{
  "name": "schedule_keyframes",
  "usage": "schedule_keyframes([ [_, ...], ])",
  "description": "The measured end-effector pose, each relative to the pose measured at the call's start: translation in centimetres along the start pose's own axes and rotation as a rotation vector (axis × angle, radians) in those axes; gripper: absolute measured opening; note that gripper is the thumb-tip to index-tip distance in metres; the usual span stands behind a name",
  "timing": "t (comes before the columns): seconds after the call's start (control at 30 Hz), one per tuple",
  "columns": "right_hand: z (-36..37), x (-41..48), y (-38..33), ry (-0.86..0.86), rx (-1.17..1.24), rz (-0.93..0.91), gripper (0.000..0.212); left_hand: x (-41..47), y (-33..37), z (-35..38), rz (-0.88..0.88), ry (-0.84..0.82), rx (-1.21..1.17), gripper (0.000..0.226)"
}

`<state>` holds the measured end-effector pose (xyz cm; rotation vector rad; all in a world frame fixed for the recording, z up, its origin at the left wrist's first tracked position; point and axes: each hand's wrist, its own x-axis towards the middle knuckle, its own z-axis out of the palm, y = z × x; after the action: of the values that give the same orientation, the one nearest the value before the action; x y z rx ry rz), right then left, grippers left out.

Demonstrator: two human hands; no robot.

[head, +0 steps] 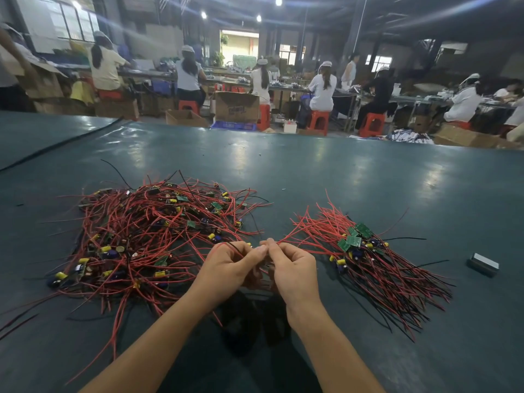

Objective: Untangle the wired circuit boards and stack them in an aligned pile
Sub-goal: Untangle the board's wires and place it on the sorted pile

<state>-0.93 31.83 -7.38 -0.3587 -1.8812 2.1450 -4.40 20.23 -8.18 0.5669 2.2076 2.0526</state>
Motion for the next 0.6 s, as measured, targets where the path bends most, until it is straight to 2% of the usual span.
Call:
schedule_keyframes([
  [0.1,0.2,0.1,-0.3,0.021,0.027,0.000,0.031,0.2,0.2,-0.3,-0.012,0.016,-0.027,0.038],
  [0.27,-1.3,1.2,-0.8,0.199,0.098,0.046,0.028,0.0,0.6,-0.1,-0.072,-0.015,-0.082,0.045],
  [0.4,-1.5,1.5,-0.8,0.240,0.133,0.029,0.032,0.0,0.9,0.3,-0.073,-0.025,-0.120,0.051],
  [0.53,-1.3,1.6,-0.6,0.272,0.206,-0.005,0.012,0.1,0.8,-0.1,-0.073,-0.002,-0.141,0.052],
  [0.6,-1.4,1.6,-0.5,0.302,0.253,-0.030,0.014,0.1,0.7,-0.1,-0.064,0.001,-0.144,0.052],
])
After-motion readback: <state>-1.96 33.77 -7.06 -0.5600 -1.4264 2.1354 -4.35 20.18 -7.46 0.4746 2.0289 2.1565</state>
